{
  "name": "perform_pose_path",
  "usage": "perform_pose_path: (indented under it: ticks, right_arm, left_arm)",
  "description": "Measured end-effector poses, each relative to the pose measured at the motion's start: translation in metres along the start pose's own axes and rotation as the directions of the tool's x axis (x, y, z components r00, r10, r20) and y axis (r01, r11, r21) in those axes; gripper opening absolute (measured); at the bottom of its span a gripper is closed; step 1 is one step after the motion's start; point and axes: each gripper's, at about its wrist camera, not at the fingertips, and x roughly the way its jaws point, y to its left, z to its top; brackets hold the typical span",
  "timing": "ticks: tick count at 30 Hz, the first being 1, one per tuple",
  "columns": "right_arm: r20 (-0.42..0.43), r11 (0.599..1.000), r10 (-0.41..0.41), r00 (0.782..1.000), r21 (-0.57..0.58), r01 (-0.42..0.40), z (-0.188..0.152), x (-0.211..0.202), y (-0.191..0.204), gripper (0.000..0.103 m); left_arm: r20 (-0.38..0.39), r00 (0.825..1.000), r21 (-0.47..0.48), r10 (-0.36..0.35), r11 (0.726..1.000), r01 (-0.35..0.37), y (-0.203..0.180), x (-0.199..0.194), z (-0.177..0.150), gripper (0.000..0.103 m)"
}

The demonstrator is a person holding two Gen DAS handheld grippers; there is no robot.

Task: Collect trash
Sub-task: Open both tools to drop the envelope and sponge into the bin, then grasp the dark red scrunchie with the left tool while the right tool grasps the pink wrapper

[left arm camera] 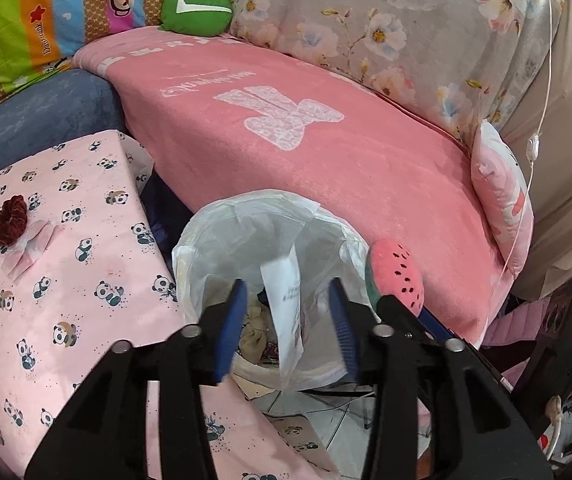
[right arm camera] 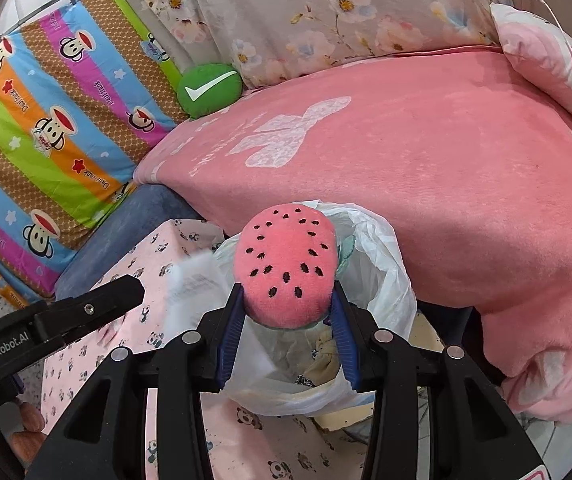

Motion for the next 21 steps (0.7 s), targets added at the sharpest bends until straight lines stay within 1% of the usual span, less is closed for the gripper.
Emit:
perform_pose_path:
  ticks: [1,7,11,12,14,15,16,21]
  right_arm:
    - [-0.001,1.000,0.000,1.000,0.000,0.000,0.000,0.001,0.000,0.040]
    - [-0.012,1.000,0.005,1.000,-0.008,-0.006,0.001,0.008,0.006,0.041]
    - [-0.012,1.000,0.009,1.000,-0.024,-0.010,0.001,0.012,0.016,0.047]
    - [-0.008,1.000,0.005,1.000,-0.028,-0.005,0.001,0.013,0.019,0.050]
    - [-0.004,0.999,-0.002,1.000,-0.041,0.002,0.002,0.015,0.024,0.051]
    - [-0.005,0.999,-0.002,1.000,-0.048,0.002,0.002,0.016,0.027,0.055]
    - [-0.004,0.999,-0.003,1.000,-0.053,0.003,0.002,0.017,0.030,0.057]
    - [-0.004,0.997,0.006,1.000,-0.071,-0.006,0.002,0.020,0.043,0.058]
  left_arm:
    - [0.008,1.000,-0.008,0.012,1.000,-0.012,0.003,-0.001,0.000,0.049]
    - [0.001,0.999,-0.034,0.055,0.998,-0.054,0.023,0.000,-0.001,0.049]
    - [-0.006,0.997,-0.054,0.073,0.996,-0.073,0.036,-0.002,-0.004,0.049]
    - [-0.006,0.997,-0.058,0.078,0.995,-0.078,0.038,-0.003,-0.005,0.049]
    - [-0.004,0.996,-0.066,0.088,0.994,-0.088,0.045,-0.005,-0.008,0.049]
    - [-0.004,0.995,-0.070,0.095,0.993,-0.095,0.048,-0.006,-0.009,0.049]
    - [-0.003,0.995,-0.073,0.100,0.992,-0.100,0.050,-0.007,-0.010,0.049]
    - [-0.001,0.992,-0.095,0.124,0.988,-0.124,0.067,-0.014,-0.013,0.049]
